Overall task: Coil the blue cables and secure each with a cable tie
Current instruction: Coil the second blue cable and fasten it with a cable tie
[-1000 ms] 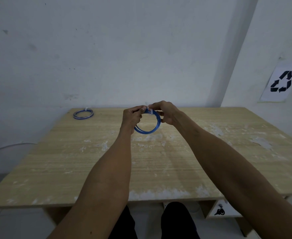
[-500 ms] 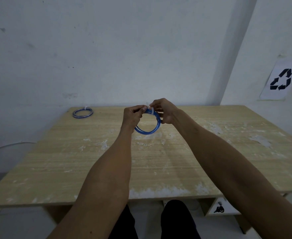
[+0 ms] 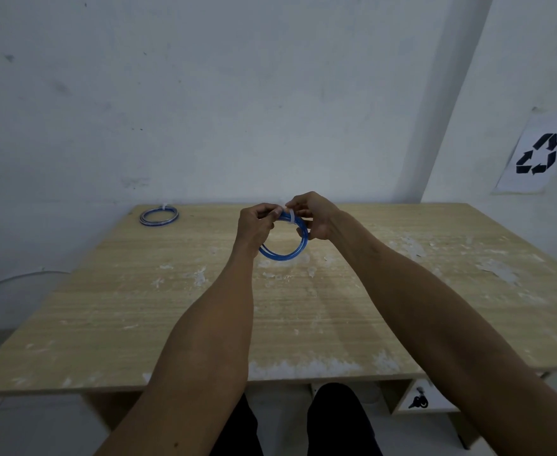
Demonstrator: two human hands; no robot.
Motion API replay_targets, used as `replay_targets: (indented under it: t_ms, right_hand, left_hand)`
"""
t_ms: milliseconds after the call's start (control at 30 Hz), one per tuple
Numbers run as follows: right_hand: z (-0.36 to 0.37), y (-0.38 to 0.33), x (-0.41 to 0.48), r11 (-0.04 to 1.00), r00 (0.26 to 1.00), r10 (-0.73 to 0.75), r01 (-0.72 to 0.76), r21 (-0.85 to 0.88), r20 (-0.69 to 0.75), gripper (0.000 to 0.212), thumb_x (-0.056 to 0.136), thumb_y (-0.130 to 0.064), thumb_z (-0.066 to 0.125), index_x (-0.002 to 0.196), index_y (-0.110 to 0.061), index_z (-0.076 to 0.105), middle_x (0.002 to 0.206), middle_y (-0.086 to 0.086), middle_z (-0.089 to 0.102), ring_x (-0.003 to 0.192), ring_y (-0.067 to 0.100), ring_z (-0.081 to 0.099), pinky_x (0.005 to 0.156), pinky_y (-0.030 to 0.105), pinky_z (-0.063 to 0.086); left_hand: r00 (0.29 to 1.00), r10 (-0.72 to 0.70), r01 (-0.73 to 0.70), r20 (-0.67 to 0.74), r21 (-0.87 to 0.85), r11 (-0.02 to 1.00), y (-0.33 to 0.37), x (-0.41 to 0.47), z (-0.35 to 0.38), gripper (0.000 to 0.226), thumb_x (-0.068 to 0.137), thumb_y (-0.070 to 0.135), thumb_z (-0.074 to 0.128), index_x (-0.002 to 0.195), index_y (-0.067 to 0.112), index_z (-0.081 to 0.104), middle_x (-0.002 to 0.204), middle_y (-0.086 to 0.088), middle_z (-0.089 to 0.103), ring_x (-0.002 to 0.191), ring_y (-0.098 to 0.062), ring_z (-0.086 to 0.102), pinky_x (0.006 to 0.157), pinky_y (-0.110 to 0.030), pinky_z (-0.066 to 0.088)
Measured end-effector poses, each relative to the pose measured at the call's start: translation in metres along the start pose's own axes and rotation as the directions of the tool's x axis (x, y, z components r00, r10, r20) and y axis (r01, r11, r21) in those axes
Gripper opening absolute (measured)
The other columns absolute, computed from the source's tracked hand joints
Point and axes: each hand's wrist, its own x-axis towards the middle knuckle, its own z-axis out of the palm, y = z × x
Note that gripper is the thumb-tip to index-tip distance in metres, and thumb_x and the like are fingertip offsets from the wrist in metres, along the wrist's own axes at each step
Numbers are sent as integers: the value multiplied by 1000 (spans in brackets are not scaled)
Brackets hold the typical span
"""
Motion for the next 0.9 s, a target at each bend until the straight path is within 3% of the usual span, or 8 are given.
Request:
replay_targets:
  t_ms: [233,433,900]
  right_hand:
    - [0,0,2,1000,1000,-2,2,-3,5,7,84,-15,66,85,-11,61,94,7,58,83,21,48,70,37,43]
    - [-1,2,2,1000,1000,-9,8,20,18,6,86,-15,65,83,-12,61,94,7,59,87,21,48,75,39,44]
    - [1,3,3,999,999,-34,33,38,13,5,89,-11,64,91,-9,60,98,10,57,86,22,49,69,36,47]
  left_hand:
    - [1000,-3,3,-4,-61,998,3,-2,0,18,94,8,68,111,6,75,85,-1,72,60,1,56,54,-13,42]
    - [1000,8,-9,-16,-59,998,2,-3,-2,21,94,7,68,113,5,76,86,-4,71,59,-1,54,52,-12,41]
    - [999,3,-6,-39,-74,997,3,-2,-2,21,93,5,68,113,6,76,78,1,69,55,-1,52,51,-13,39]
